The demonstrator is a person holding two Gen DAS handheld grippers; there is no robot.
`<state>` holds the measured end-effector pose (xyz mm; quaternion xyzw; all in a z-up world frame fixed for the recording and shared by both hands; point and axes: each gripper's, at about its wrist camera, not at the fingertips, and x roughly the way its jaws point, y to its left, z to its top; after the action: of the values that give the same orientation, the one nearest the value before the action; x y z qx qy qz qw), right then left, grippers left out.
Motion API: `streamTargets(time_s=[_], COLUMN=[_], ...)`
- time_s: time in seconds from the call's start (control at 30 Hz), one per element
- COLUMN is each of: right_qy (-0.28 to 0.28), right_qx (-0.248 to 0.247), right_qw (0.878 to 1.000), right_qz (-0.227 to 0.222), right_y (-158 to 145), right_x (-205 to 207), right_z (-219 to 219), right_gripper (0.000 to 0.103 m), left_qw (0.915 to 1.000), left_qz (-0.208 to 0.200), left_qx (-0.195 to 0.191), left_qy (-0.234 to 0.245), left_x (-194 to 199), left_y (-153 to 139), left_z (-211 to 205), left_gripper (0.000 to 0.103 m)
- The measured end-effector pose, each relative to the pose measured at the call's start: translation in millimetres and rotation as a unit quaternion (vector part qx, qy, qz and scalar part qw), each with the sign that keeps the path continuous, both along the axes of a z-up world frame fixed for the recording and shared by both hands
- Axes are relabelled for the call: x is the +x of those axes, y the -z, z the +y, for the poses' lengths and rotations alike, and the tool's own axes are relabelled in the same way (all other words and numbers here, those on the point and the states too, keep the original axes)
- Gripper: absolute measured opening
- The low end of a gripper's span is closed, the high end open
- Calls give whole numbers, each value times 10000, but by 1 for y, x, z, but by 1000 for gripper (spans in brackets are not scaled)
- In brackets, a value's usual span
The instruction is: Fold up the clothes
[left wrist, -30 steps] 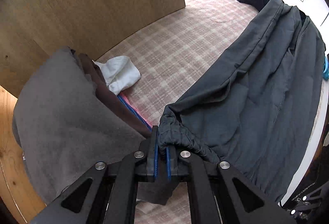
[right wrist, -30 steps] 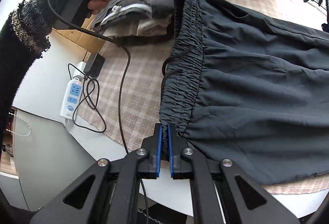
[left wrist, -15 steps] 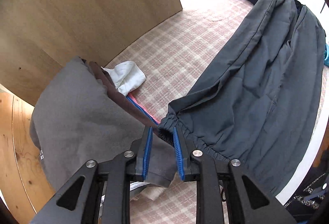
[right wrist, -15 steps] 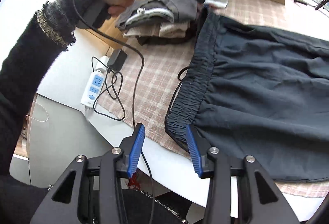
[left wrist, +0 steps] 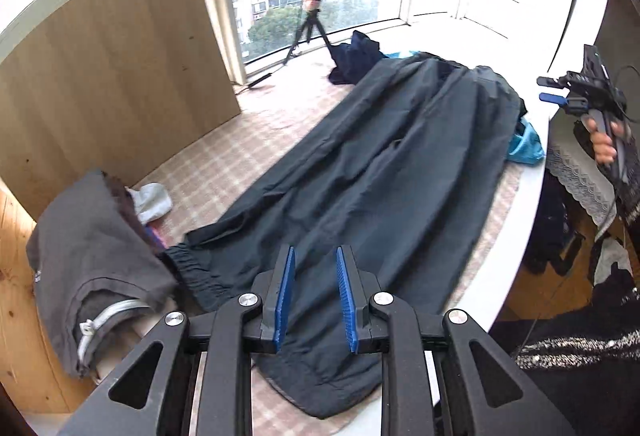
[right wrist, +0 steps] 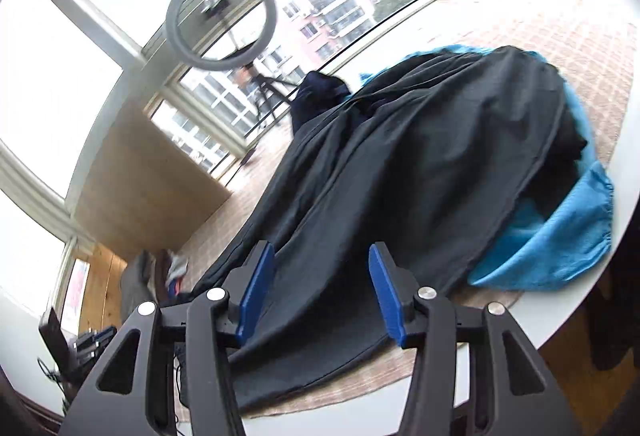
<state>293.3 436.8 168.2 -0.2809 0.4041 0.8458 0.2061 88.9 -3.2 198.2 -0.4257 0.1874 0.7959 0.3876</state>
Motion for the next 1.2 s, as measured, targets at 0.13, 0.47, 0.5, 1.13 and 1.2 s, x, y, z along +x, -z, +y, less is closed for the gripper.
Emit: streamTargets(time_s=[0.13, 0.47, 0.5, 1.13, 1.2], right_qy=[678, 438, 387, -227, -338], right_qx=[34, -832, -998, -1225, -1167], right_qw=[9976, 9934, 9924, 9906, 9911], right_qz=[-147, -663, -598, -574, -548], right_y=[14, 96, 103, 126, 125], right_x=[41, 33, 30, -5, -13], right_z=[111, 283, 289, 316, 315], right_gripper=[55, 55, 55, 55, 49], left_qw=[9991, 9926, 9929, 9928, 9928], left_qz=[-420, -1156, -1136, -1072, -1082], left_qx=[106, -96, -137, -533, -505], left_qy=[-28, -371, -338, 54, 7], left_x=[45, 112, 114, 105, 103], left_y=[38, 134, 138, 175, 175], left_z=[57, 173, 181, 251, 251], left_gripper=[21, 21, 21, 21, 21])
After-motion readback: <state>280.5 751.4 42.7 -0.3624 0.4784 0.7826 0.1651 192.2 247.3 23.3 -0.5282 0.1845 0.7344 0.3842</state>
